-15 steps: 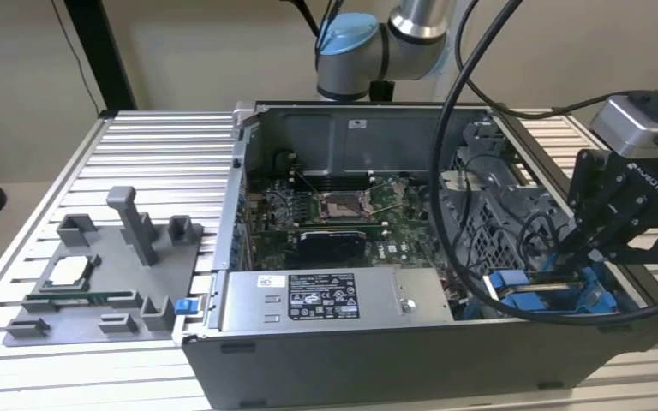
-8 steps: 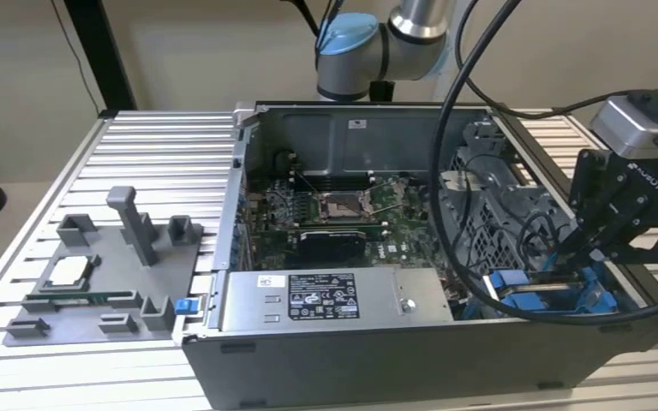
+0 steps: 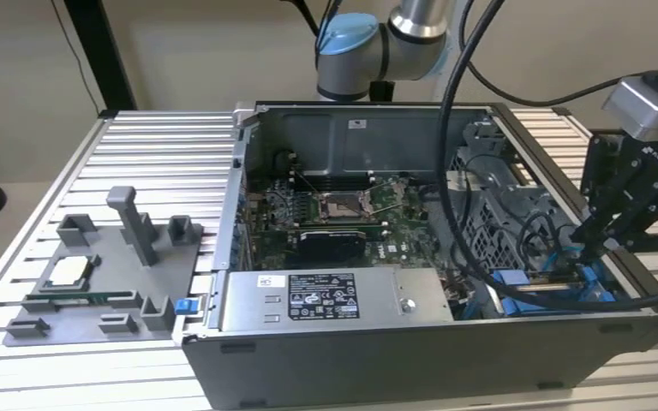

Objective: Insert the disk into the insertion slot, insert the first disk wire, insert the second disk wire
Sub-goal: 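Insert the first disk wire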

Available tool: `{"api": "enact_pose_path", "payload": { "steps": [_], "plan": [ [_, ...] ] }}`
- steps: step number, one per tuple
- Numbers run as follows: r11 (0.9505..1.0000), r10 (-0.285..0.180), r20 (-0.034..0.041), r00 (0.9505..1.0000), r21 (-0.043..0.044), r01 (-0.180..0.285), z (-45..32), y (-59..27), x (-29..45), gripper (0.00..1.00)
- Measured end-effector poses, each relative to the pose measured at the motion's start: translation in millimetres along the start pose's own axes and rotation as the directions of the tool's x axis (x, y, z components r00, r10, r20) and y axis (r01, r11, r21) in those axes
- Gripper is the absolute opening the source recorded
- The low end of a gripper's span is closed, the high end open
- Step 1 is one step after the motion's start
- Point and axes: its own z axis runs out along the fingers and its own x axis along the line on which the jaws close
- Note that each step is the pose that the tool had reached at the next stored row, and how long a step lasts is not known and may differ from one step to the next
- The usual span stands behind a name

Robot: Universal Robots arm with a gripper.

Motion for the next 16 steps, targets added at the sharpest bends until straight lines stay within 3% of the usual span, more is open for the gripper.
{"api": "enact_pose_path", "payload": {
  "steps": [3,10,16],
  "plan": [
    [1.0000,-0.007,-0.0005,1.0000,0.0038,0.007,-0.7,-3.3,0.0,1.00],
    [0.9973,-0.072,0.0010,0.9974,0.0124,0.072,-0.9,-5.4,0.4,1.00],
    [0.9962,-0.085,-0.0005,0.9964,0.0186,0.085,-1.4,-13.0,0.7,1.00]
  ]
}}
